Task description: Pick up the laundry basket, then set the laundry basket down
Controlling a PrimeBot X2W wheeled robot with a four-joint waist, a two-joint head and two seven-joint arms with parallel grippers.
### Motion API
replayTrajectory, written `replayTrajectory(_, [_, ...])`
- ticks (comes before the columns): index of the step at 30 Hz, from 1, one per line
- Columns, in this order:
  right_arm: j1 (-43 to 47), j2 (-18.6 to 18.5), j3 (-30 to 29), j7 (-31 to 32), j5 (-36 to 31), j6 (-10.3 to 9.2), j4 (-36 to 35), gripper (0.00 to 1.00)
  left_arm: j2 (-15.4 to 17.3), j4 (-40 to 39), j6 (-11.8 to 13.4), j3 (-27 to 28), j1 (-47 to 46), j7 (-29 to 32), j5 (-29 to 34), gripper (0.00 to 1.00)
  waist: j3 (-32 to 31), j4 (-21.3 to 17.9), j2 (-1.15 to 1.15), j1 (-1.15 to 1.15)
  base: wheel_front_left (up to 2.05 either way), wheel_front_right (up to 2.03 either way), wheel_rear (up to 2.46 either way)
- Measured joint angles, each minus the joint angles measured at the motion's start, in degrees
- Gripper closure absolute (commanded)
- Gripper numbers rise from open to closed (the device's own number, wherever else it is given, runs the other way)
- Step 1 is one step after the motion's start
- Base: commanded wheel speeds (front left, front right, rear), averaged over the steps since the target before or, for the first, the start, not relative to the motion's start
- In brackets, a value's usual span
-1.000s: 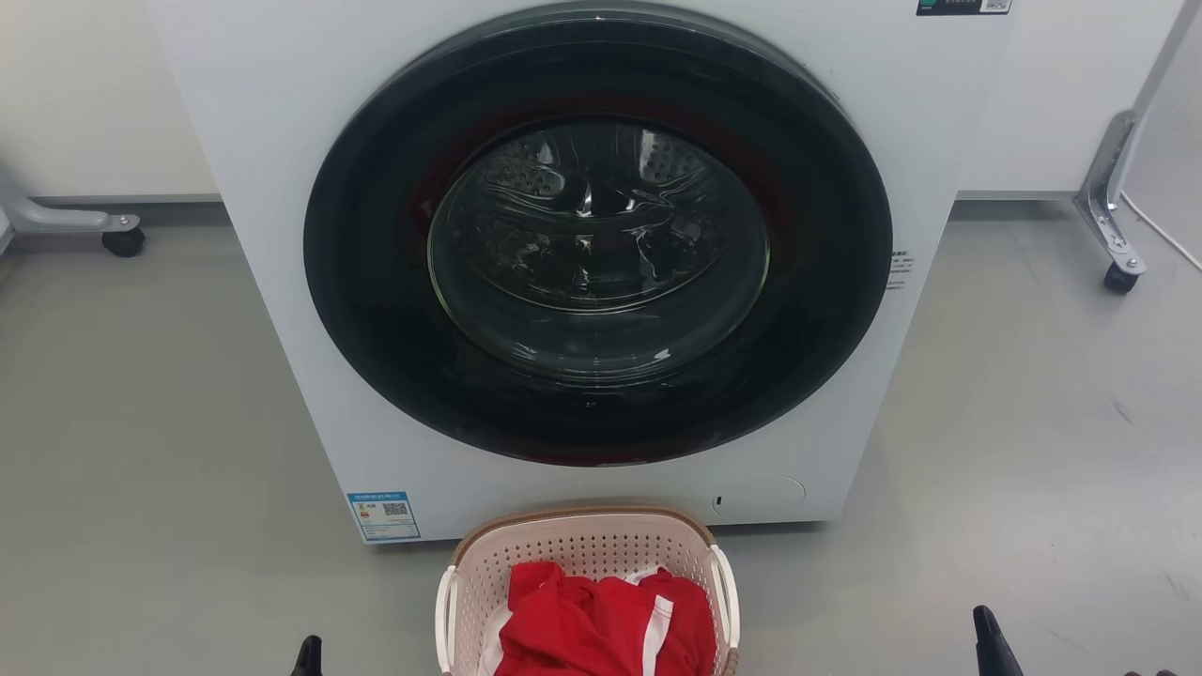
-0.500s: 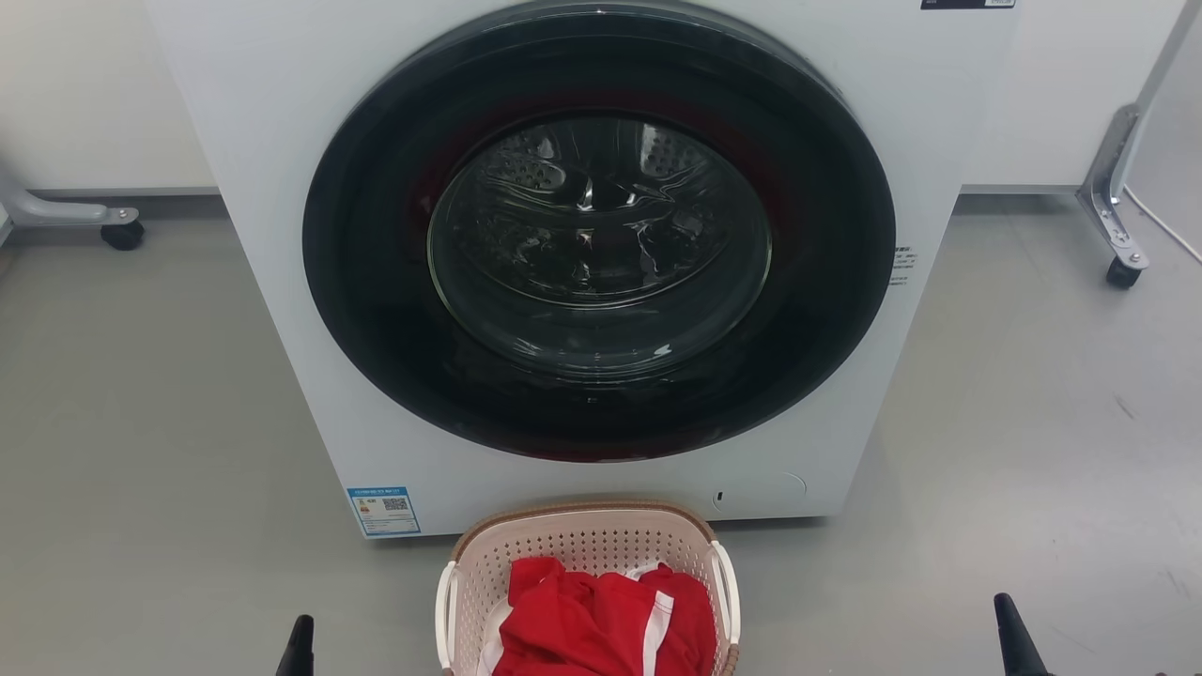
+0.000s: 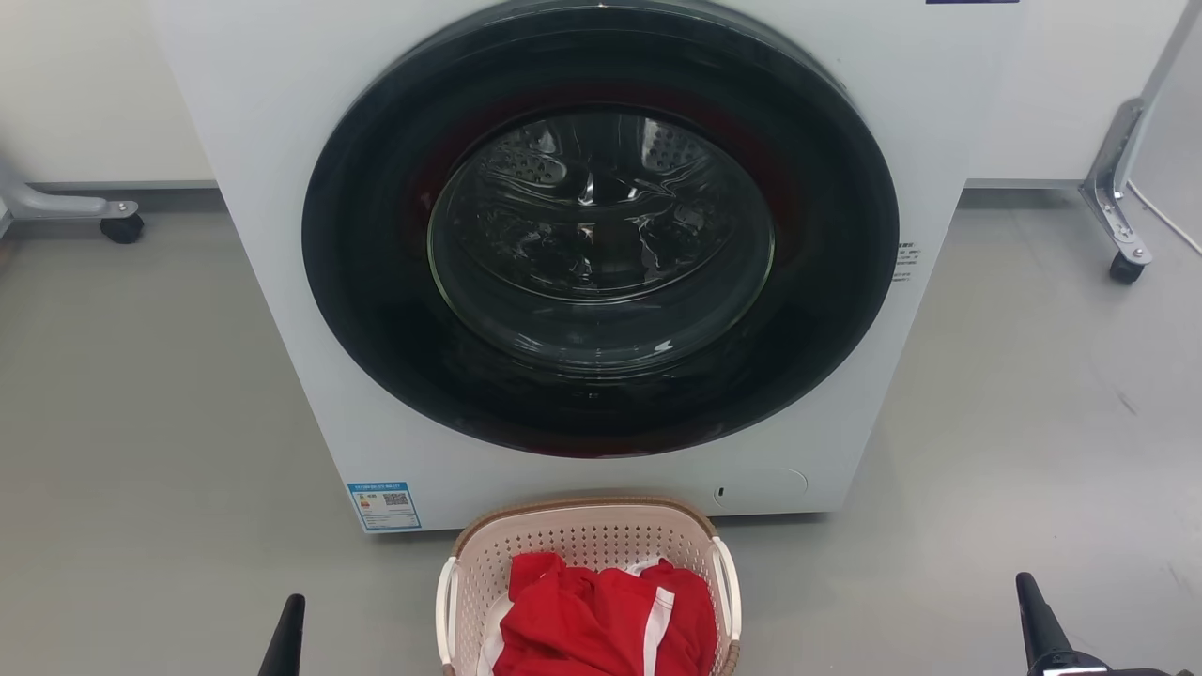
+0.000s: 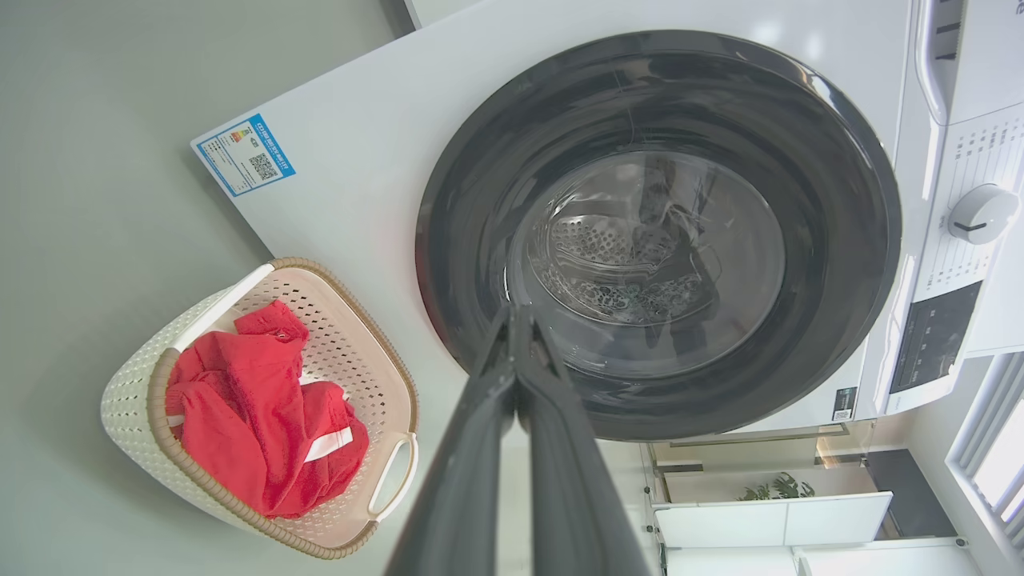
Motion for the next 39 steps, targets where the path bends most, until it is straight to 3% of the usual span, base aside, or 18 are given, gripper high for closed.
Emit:
replayTrajectory(18, [-1.5,0.2,-4.3,3.7,13.8,2.52,1.1,1.0,-0.7,1.4,-2.6,3.2,-3.2,3.5,-13.0,1.0,0.6,0.1,0.0,0.0,0.0,0.0,0.0])
replayTrajectory(39, [-2.3,0.2,-4.4,3.7,13.9,2.69,1.1,1.0,-0.8,1.4,-2.9,3.3,-3.4,3.6,-13.9,1.0,0.6,0.1,0.0,0.0,0.0,0.0,0.0])
